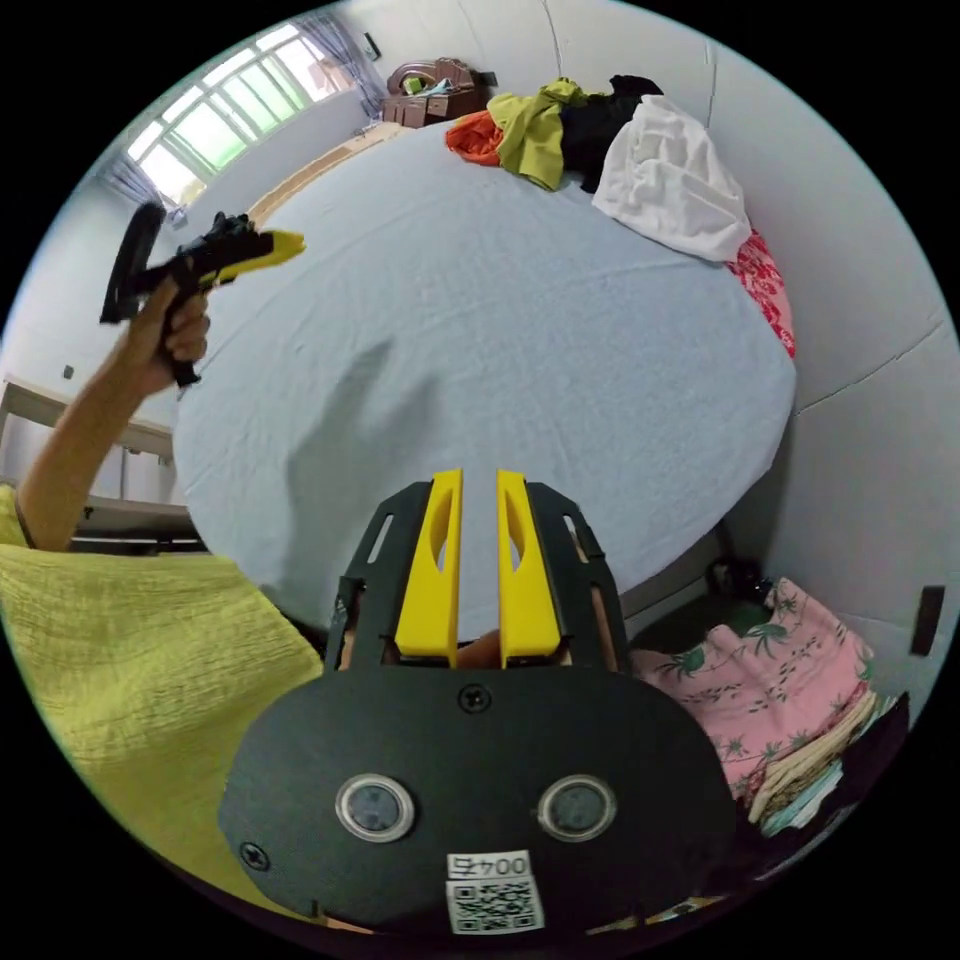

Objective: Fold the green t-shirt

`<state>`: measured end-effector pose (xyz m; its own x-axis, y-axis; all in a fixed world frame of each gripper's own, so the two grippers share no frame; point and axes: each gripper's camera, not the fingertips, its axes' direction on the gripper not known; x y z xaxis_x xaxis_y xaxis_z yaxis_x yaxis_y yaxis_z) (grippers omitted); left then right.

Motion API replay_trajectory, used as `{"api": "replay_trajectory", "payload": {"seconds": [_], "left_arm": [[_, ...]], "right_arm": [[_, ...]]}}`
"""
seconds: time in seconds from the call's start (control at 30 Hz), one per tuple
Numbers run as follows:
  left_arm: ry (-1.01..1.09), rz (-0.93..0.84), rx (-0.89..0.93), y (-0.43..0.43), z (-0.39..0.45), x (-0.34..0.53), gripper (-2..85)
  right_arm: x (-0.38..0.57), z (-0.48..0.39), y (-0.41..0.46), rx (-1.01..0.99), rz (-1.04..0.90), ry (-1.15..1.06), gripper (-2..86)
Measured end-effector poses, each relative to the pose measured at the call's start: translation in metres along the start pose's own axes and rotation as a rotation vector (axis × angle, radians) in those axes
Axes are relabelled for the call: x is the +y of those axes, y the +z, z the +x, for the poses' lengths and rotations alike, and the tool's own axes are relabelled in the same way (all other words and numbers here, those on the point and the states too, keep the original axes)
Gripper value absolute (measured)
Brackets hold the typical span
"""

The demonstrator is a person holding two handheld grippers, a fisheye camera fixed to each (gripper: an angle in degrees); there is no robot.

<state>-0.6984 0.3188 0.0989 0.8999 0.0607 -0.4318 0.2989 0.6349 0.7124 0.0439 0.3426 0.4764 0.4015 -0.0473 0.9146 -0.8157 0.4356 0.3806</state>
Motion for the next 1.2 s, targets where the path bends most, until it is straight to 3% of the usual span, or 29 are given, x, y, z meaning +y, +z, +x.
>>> {"api": "replay_trajectory", "payload": {"seconds": [0.33, 0.5, 0.6, 0.7, 0.8, 0.93, 1.2], "left_arm": [[0.019, -0.046, -0.346, 0.101, 0.039, -0.244, 14.6], [-0.007, -0.126, -0.426, 0.153, 0.039, -0.318, 14.8], [-0.054, -0.173, -0.439, 0.179, 0.027, -0.348, 13.3], [-0.180, -0.168, -0.282, 0.180, 0.003, -0.365, 5.4], [-0.267, 0.043, -0.145, 0.125, -0.004, -0.373, 1.9], [-0.135, 0.466, 0.073, -0.024, 0.019, -0.376, 0.7], [0.147, 0.852, 0.173, -0.322, 0.093, -0.306, 0.4]], "right_arm": [[-0.070, 0.052, 0.030, 0.053, -0.171, -0.191, 6.8], [-0.078, 0.048, 0.028, 0.083, -0.177, -0.264, 5.8], [-0.080, 0.048, 0.028, 0.090, -0.180, -0.287, 5.0], [-0.083, 0.049, 0.029, 0.086, -0.198, -0.312, 4.5], [-0.087, 0.055, 0.029, 0.058, -0.219, -0.314, 4.2], [-0.089, 0.059, 0.032, 0.047, -0.235, -0.302, 3.7], [-0.084, 0.049, 0.040, 0.141, -0.243, -0.256, 3.8]]}}
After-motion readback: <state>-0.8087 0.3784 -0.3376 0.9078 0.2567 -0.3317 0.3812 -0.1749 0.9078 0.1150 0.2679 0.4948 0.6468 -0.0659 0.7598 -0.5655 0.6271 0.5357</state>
